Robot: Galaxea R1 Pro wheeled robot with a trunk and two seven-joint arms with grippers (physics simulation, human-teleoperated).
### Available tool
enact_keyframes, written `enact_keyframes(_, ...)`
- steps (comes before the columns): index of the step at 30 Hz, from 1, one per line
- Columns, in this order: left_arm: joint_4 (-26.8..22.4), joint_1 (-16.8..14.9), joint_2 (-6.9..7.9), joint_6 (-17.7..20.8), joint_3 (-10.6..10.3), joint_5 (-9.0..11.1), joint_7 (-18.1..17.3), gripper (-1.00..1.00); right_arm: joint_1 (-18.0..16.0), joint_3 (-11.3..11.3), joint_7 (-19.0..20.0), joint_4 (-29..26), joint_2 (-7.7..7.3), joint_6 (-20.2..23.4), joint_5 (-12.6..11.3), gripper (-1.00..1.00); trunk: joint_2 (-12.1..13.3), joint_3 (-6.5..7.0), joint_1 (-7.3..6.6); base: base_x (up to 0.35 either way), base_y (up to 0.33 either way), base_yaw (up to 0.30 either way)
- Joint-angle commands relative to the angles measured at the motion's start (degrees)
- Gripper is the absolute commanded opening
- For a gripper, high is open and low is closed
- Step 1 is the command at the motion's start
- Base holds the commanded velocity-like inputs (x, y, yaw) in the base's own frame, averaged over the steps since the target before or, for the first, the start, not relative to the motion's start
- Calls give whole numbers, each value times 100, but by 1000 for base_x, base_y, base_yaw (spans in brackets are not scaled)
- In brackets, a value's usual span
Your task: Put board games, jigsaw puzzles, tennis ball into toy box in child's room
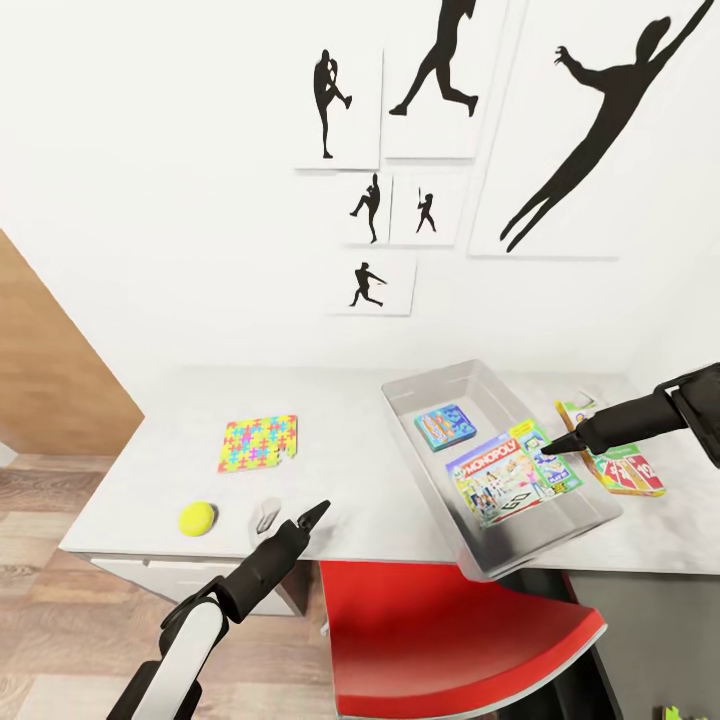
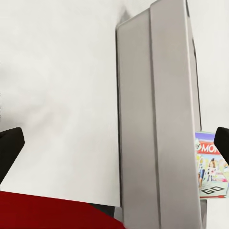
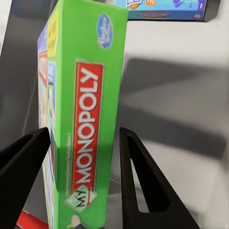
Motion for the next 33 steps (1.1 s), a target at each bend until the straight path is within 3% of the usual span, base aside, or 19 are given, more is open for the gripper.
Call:
enact_keyframes(1, -3, -3, -1, 29, 5, 35, -2, 100, -7, 8, 49, -4, -3, 60, 46, -100, -11, -14, 3, 0, 0, 0)
enact_keyframes(17, -68, 4, 22, 24, 0, 48, -19, 100, -7, 22, 49, 12, -1, 70, 47, -100, -11, -136, 3, 0, 0, 0)
enact_keyframes(33, -822, 6, -11, 392, -5, 100, -56, 100, -7, 23, 49, 13, -27, 70, 46, -100, -11, -197, 3, 0, 0, 0)
